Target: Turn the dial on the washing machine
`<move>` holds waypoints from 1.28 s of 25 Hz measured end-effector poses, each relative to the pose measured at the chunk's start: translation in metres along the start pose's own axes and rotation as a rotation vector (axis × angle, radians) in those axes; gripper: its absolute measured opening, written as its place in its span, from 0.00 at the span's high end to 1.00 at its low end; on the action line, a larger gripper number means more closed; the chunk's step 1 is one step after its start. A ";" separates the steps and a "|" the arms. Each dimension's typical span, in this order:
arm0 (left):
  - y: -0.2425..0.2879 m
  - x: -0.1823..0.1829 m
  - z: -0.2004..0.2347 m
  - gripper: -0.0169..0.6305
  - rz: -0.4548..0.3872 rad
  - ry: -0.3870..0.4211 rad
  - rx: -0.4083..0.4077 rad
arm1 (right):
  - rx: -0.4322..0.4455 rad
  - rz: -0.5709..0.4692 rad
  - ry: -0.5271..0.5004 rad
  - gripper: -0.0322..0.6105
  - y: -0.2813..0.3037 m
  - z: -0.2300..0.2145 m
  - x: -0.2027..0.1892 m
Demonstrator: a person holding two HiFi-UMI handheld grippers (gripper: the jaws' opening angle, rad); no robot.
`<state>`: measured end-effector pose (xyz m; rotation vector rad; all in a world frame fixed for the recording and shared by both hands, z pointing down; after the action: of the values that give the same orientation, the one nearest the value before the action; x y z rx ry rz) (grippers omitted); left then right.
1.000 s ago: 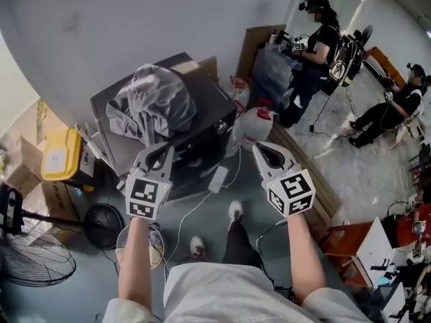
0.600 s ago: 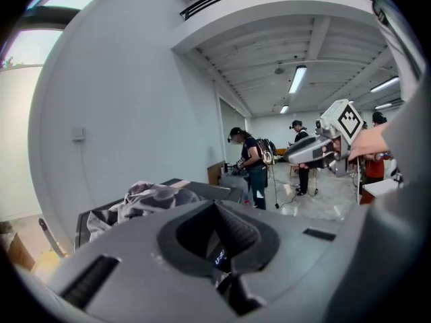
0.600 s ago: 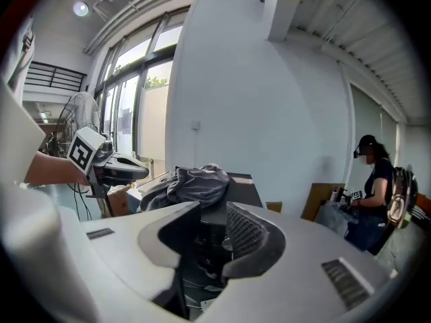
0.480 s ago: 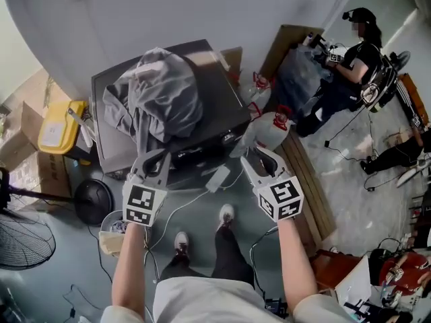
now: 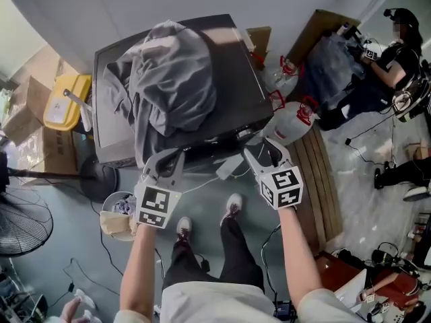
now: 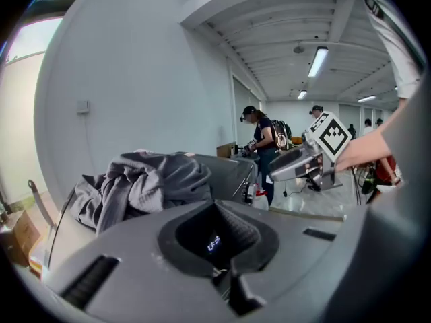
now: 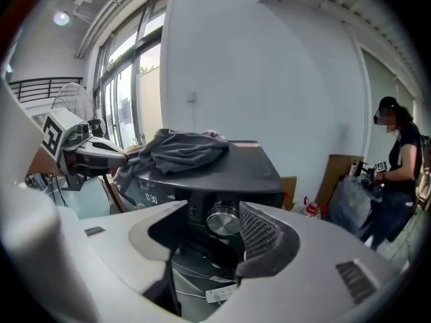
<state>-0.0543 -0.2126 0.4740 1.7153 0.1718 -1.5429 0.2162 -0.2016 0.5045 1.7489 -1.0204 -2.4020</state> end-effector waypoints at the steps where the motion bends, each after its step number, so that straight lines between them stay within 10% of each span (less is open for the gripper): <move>1: 0.003 -0.002 -0.001 0.96 0.003 -0.012 0.009 | 0.011 0.007 0.004 0.58 0.007 -0.001 -0.004; 20: 0.011 -0.018 -0.010 0.96 0.016 -0.132 0.159 | 0.054 0.065 0.117 0.49 0.082 -0.016 -0.043; 32: 0.005 -0.016 -0.006 0.96 -0.009 -0.170 0.183 | 0.149 0.042 0.521 0.51 0.088 -0.028 -0.052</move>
<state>-0.0509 -0.2057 0.4903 1.7134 -0.0501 -1.7471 0.2280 -0.2658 0.5878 2.2008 -1.1535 -1.7251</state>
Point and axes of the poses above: the fingertips, and each gripper's own axes: y forward along the fingers, z to its left, x out of its top, the point moved 8 cm from there along -y, backward along the fingers, and after that the axes turned 13 degrees about -y, right-handed, at the moved point
